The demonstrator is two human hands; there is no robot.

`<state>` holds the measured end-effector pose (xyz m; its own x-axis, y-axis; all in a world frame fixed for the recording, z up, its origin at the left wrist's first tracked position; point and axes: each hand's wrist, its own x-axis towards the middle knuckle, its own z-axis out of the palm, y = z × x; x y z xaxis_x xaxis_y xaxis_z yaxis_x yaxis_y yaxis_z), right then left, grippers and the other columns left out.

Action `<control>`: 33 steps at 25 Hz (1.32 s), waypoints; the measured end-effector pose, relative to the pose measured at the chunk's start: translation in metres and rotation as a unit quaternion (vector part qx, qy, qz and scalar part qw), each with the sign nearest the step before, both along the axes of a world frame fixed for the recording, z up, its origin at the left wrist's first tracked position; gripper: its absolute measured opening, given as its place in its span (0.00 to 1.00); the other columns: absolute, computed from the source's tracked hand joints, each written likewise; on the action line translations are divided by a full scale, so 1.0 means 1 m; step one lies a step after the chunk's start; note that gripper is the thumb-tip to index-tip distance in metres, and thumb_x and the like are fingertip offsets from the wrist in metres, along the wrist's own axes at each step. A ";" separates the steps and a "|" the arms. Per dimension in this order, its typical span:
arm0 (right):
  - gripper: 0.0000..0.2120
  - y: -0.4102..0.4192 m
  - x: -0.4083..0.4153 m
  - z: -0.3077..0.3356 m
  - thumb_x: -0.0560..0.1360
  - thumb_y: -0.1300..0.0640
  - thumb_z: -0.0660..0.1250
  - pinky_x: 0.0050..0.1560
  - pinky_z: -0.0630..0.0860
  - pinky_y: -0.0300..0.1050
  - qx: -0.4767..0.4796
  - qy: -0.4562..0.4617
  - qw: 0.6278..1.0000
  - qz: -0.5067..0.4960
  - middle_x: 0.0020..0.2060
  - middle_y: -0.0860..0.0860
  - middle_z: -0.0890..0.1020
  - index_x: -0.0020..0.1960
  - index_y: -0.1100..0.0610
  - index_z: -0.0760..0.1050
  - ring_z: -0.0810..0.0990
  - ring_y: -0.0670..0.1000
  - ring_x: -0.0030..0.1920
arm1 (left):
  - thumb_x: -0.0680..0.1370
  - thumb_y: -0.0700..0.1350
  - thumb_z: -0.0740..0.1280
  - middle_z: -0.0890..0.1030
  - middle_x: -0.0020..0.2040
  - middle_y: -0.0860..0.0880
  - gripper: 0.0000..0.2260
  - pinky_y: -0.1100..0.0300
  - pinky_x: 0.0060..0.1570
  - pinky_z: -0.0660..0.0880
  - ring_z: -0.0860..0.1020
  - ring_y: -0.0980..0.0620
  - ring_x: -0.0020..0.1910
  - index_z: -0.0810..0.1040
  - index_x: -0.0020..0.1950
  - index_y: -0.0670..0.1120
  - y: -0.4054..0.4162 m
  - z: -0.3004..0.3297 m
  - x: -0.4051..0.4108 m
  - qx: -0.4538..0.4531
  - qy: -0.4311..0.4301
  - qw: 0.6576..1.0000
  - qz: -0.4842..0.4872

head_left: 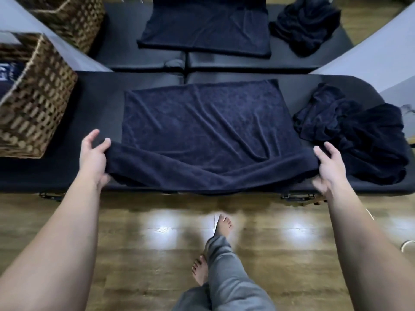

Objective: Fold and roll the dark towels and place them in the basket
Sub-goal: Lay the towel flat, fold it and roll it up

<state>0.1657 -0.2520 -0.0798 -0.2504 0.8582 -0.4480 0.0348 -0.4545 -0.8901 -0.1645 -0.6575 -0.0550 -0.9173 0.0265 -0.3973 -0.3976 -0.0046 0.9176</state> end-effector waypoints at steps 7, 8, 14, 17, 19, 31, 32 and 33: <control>0.18 0.054 -0.036 0.014 0.79 0.57 0.71 0.30 0.80 0.39 -0.019 -0.082 0.996 0.012 0.48 0.51 0.84 0.68 0.52 0.76 0.83 0.47 0.41 | 0.81 0.47 0.66 0.86 0.44 0.42 0.08 0.50 0.37 0.82 0.84 0.45 0.32 0.80 0.47 0.44 0.003 0.008 -0.059 -0.100 -0.237 0.962 -0.092; 0.14 0.064 -0.045 0.014 0.78 0.56 0.71 0.28 0.79 0.40 -0.041 -0.095 0.995 0.016 0.41 0.50 0.86 0.64 0.53 0.78 0.83 0.47 0.36 | 0.81 0.47 0.65 0.86 0.41 0.41 0.10 0.49 0.38 0.81 0.84 0.43 0.29 0.79 0.46 0.42 0.006 0.008 -0.070 -0.114 -0.282 0.947 -0.108; 0.16 0.157 -0.166 0.023 0.73 0.49 0.74 0.25 0.77 0.39 -0.167 -0.118 0.975 0.083 0.27 0.54 0.82 0.53 0.60 0.80 0.81 0.50 0.24 | 0.74 0.39 0.66 0.85 0.39 0.37 0.08 0.47 0.56 0.77 0.84 0.42 0.39 0.81 0.51 0.39 0.067 0.008 -0.184 -0.064 -0.297 0.951 -0.058; 0.27 0.200 -0.239 0.009 0.75 0.55 0.75 0.33 0.82 0.46 -0.186 0.000 0.982 0.010 0.46 0.59 0.84 0.71 0.58 0.72 0.85 0.55 0.36 | 0.79 0.36 0.62 0.81 0.59 0.41 0.22 0.50 0.57 0.79 0.83 0.44 0.54 0.67 0.73 0.44 0.105 -0.019 -0.250 0.068 -0.230 0.963 0.124; 0.22 0.207 -0.265 -0.010 0.82 0.54 0.64 0.45 0.82 0.53 -0.170 -0.003 0.985 0.000 0.63 0.58 0.76 0.74 0.57 0.67 0.81 0.61 0.50 | 0.84 0.43 0.55 0.75 0.64 0.45 0.21 0.50 0.62 0.76 0.77 0.45 0.60 0.63 0.78 0.45 0.124 -0.047 -0.256 0.027 -0.172 0.973 0.155; 0.41 0.145 -0.223 -0.105 0.73 0.32 0.68 0.68 0.60 0.67 0.174 -0.586 0.753 0.245 0.74 0.59 0.64 0.76 0.55 0.62 0.64 0.67 0.70 | 0.71 0.68 0.72 0.71 0.70 0.41 0.41 0.38 0.61 0.72 0.73 0.35 0.66 0.63 0.75 0.49 0.122 -0.116 -0.166 -0.526 -0.069 0.837 -0.135; 0.41 0.144 -0.218 -0.107 0.73 0.32 0.67 0.67 0.62 0.66 0.167 -0.594 0.754 0.227 0.72 0.60 0.66 0.75 0.56 0.62 0.66 0.68 0.69 | 0.72 0.67 0.71 0.73 0.68 0.40 0.38 0.40 0.60 0.72 0.74 0.34 0.65 0.64 0.74 0.48 0.118 -0.117 -0.164 -0.522 -0.076 0.837 -0.144; 0.39 0.143 -0.215 -0.108 0.75 0.33 0.66 0.66 0.63 0.65 0.166 -0.601 0.751 0.218 0.70 0.62 0.68 0.75 0.57 0.62 0.67 0.68 0.68 | 0.74 0.65 0.70 0.75 0.67 0.39 0.34 0.41 0.59 0.72 0.75 0.34 0.64 0.66 0.73 0.47 0.115 -0.118 -0.162 -0.528 -0.074 0.833 -0.148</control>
<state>-0.0492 -0.1091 -0.1879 -0.1264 0.9267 -0.3540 0.9847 0.0740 -0.1579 -0.3266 -0.5422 -0.1729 -0.8717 -0.1940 -0.4500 -0.3473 0.8925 0.2880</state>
